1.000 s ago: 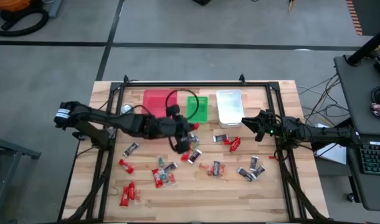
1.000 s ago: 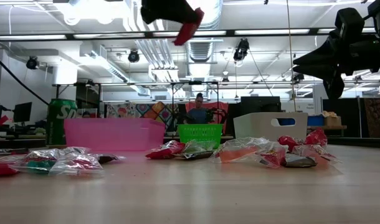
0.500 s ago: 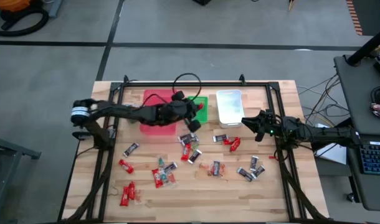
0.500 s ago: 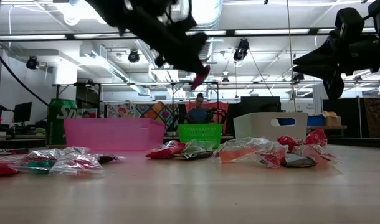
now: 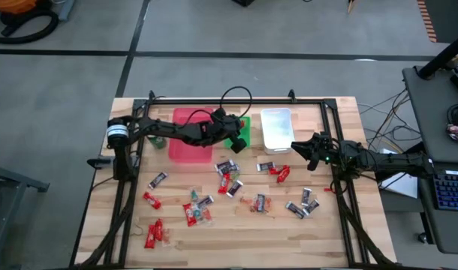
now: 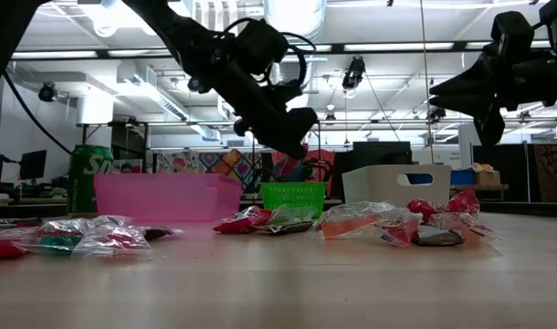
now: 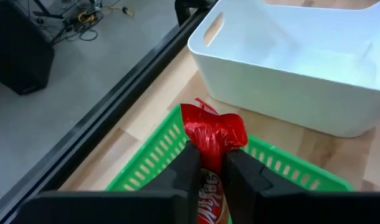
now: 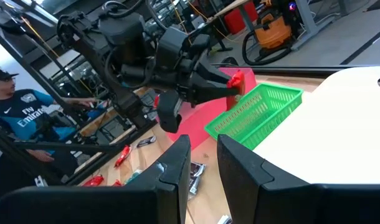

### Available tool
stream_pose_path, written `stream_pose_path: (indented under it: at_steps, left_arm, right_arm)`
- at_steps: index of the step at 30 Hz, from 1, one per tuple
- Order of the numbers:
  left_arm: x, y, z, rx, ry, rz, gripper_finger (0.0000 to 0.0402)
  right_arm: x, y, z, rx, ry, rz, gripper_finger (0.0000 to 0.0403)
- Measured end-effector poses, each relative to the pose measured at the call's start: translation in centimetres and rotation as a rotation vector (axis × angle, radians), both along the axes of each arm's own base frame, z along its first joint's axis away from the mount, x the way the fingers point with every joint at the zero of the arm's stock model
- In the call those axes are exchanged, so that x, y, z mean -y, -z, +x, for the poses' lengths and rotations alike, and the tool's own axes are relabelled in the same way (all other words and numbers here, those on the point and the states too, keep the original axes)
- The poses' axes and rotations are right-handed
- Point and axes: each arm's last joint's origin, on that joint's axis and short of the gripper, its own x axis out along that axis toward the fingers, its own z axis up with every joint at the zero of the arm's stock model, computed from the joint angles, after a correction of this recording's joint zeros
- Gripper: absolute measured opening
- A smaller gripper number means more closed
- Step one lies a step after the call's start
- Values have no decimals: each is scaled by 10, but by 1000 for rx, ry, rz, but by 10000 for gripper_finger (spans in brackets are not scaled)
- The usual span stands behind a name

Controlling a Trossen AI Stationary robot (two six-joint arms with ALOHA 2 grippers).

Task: Sort candy
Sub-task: Put the red chocolate into the green bin, then put the brown chocolate into the white bin

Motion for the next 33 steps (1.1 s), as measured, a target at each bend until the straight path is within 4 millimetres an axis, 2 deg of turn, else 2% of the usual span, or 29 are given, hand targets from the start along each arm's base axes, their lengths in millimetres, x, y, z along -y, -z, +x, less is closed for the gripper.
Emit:
stream_pose_path:
  at_steps: [9,12,17,25,33]
  left_arm:
    - [3,2,-4,-55,6,-14,131]
    - [9,0,-5,-79,15,-25,141]
    - [25,-16,-10,-76,39,-40,143]
    - [76,-48,-31,-92,118,-99,144]
    - [145,-53,-51,-68,249,-148,144]
  right_arm:
    - [0,0,0,2,0,7,73]
    - [0,0,0,12,0,35,73]
    - [-1,0,0,21,-25,62,73]
    - [-4,0,1,43,-130,164,73]
    - [-10,1,3,40,-217,280,73]
